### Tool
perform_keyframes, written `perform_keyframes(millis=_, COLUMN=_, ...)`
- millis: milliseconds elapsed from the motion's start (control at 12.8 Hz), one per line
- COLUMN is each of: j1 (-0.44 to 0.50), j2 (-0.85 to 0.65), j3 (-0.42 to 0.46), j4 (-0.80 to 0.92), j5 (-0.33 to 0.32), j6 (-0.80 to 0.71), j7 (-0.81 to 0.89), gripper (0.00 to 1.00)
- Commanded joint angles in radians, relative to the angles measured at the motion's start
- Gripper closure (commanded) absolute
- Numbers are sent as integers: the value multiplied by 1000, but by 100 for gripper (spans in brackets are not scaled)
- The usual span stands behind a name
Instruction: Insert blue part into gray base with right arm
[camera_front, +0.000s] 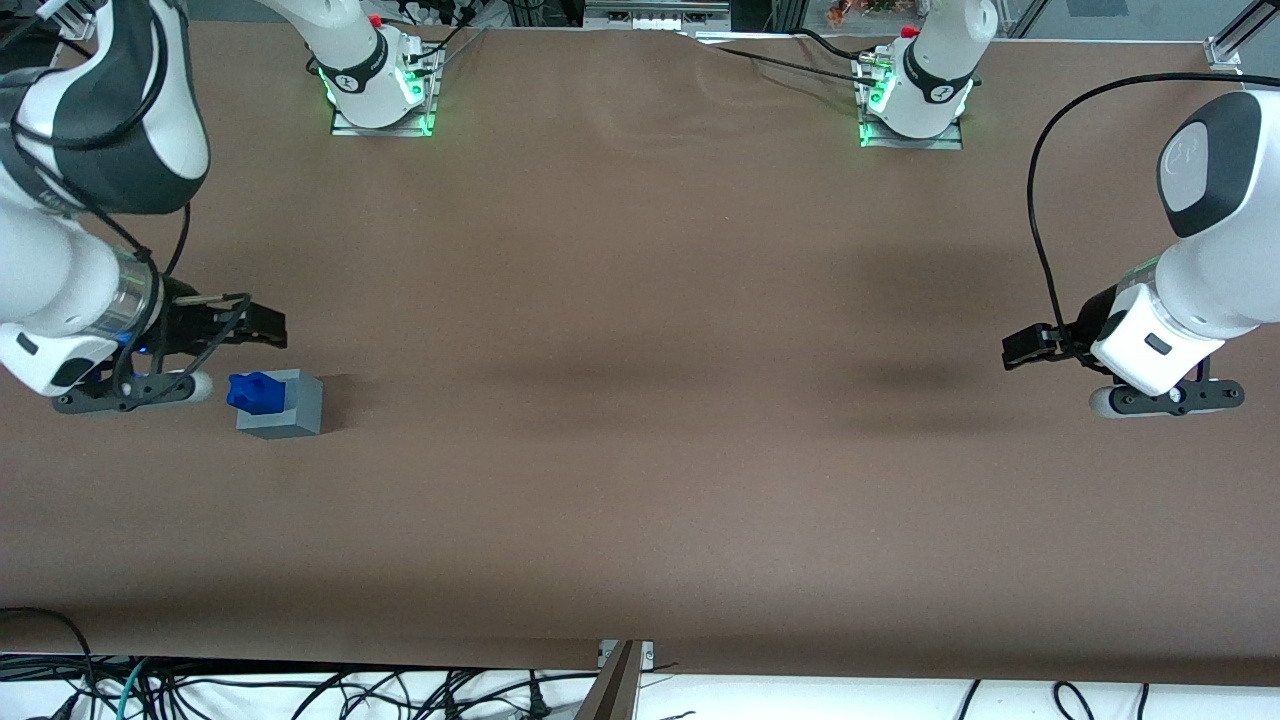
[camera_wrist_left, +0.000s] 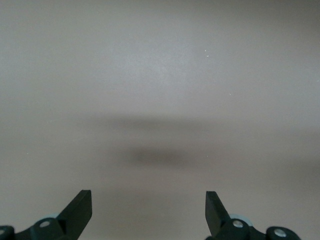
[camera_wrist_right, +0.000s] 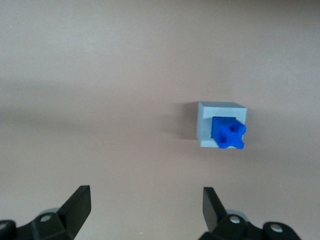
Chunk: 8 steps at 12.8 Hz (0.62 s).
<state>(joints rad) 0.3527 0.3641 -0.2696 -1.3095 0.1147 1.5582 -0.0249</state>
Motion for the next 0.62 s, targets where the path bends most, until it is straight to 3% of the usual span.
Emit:
perform_keyframes(millis=0, j1=17, j2=-56, j3=12, j4=-8, j5=-23, j6=-56, j7=39, gripper=1)
perform_keyframes(millis=156, j1=17, j2=-115, j3=7, j4=-115, j5=-29, j6=-38, j7=40, gripper=1)
perform_keyframes(millis=389, j1=19, j2=-301, j3=15, j4=-374, j5=-82, j6=106, j7=40, gripper=1)
perform_keyframes(millis=545, j1=19, j2=-361, j3=15, j4=-439, j5=-86, j6=120, j7=39, gripper=1)
